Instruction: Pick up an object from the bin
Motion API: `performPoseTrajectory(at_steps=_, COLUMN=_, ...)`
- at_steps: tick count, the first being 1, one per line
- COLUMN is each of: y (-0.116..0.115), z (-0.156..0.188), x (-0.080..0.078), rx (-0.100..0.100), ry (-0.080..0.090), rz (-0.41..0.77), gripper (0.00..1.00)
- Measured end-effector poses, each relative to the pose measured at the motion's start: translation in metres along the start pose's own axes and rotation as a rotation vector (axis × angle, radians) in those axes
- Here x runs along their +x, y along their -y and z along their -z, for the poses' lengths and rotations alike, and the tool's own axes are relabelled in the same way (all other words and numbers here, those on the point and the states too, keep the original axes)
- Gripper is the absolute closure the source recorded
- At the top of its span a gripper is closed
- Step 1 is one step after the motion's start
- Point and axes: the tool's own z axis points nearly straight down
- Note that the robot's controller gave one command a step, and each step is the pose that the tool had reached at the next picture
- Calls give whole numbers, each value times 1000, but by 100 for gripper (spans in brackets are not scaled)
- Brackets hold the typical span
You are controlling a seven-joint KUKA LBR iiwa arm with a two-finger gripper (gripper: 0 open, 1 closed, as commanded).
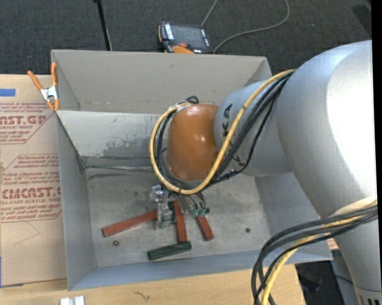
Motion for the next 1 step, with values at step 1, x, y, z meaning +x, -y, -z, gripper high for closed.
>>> performPoseTrajectory(at_steps=1, y=2, z=137, x=-27, rx=2, ry=11, rz=23, gripper=100)
